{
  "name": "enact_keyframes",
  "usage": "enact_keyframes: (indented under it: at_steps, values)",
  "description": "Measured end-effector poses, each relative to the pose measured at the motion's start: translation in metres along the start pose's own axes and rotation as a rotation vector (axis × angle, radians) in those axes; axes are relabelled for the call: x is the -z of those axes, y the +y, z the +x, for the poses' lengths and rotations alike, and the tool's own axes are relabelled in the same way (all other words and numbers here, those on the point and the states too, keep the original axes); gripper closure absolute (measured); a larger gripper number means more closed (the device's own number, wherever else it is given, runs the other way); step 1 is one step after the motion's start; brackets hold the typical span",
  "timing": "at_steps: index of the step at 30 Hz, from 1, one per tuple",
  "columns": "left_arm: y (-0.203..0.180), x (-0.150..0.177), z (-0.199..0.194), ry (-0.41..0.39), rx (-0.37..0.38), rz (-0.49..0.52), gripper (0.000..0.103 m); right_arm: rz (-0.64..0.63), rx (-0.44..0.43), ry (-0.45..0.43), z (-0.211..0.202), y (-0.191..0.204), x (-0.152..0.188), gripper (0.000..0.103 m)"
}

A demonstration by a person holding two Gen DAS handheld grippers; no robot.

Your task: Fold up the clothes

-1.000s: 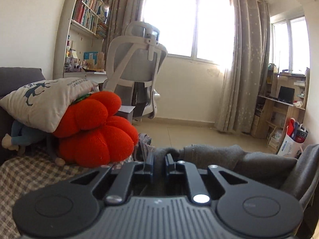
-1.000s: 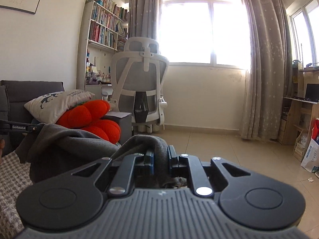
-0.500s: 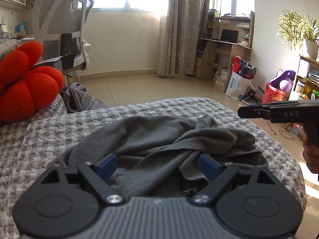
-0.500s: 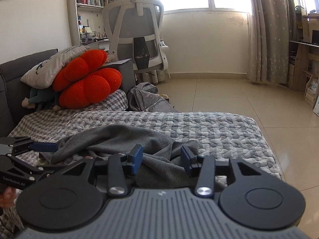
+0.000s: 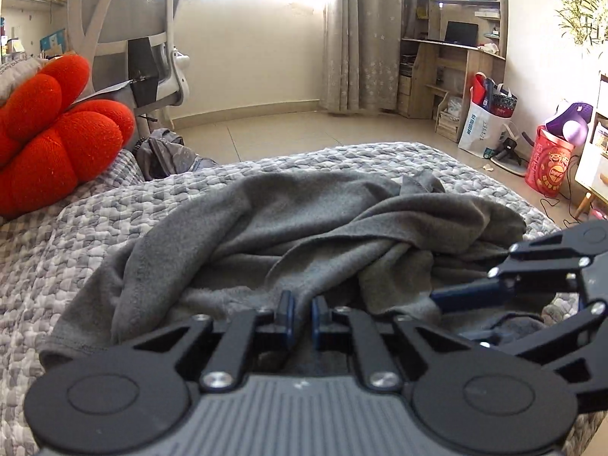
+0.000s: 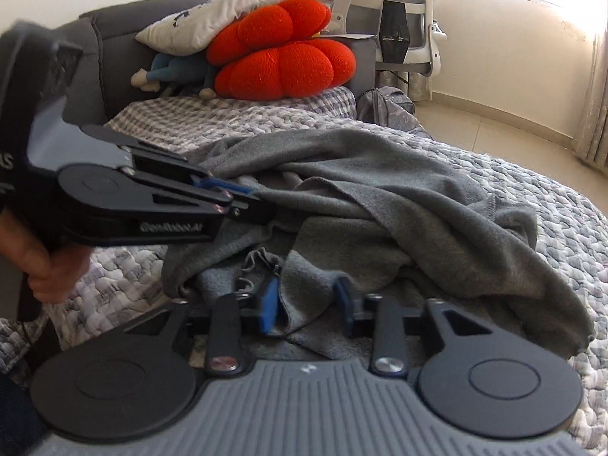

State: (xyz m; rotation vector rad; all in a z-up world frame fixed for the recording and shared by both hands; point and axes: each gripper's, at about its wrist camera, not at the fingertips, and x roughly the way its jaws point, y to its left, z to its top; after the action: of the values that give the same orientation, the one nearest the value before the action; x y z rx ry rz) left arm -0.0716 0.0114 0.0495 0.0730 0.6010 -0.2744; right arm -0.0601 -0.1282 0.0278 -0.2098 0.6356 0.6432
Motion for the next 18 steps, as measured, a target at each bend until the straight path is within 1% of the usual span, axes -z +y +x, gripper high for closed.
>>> enact_keyframes:
  at_steps: [1,3,5,7,9,10,12,13,14,16,17,18]
  values:
    - [0.007,-0.004,-0.008,-0.025,-0.011,-0.028,0.098,0.002,0.044,-0.006,-0.002,-0.002,-0.002,0.094]
    - [0.023,-0.015,-0.031,-0.095,-0.049,-0.075,0.098,0.075,0.106,-0.104,-0.026,-0.019,-0.009,0.094]
    - [0.047,-0.028,-0.062,-0.185,-0.067,-0.138,0.098,0.134,0.199,-0.222,-0.061,-0.04,-0.017,0.094]
    - [0.064,-0.035,-0.079,-0.233,-0.076,-0.173,0.098,0.177,0.298,-0.297,-0.087,-0.058,-0.024,0.094]
    - [0.07,-0.037,-0.078,-0.22,-0.082,-0.171,0.098,0.231,0.394,-0.353,-0.106,-0.076,-0.027,0.094]
    - [0.071,-0.036,-0.073,-0.192,-0.091,-0.171,0.097,0.264,0.439,-0.374,-0.114,-0.086,-0.028,0.094]
    - [0.075,-0.029,-0.063,-0.152,-0.095,-0.204,0.097,0.339,0.525,-0.389,-0.121,-0.107,-0.024,0.094]
    - [0.078,-0.025,-0.06,-0.144,-0.104,-0.226,0.097,0.359,0.566,-0.374,-0.12,-0.114,-0.021,0.094]
    - [0.083,-0.02,-0.058,-0.141,-0.117,-0.25,0.097,0.368,0.58,-0.333,-0.114,-0.122,-0.015,0.093]
    - [0.097,-0.01,-0.057,-0.132,-0.145,-0.315,0.097,0.359,0.543,-0.236,-0.096,-0.132,-0.003,0.093]
    - [0.105,-0.005,-0.057,-0.127,-0.159,-0.349,0.097,0.35,0.531,-0.186,-0.086,-0.135,0.004,0.091]
    - [0.113,0.0,-0.057,-0.122,-0.174,-0.382,0.097,0.321,0.542,-0.151,-0.078,-0.133,0.011,0.09]
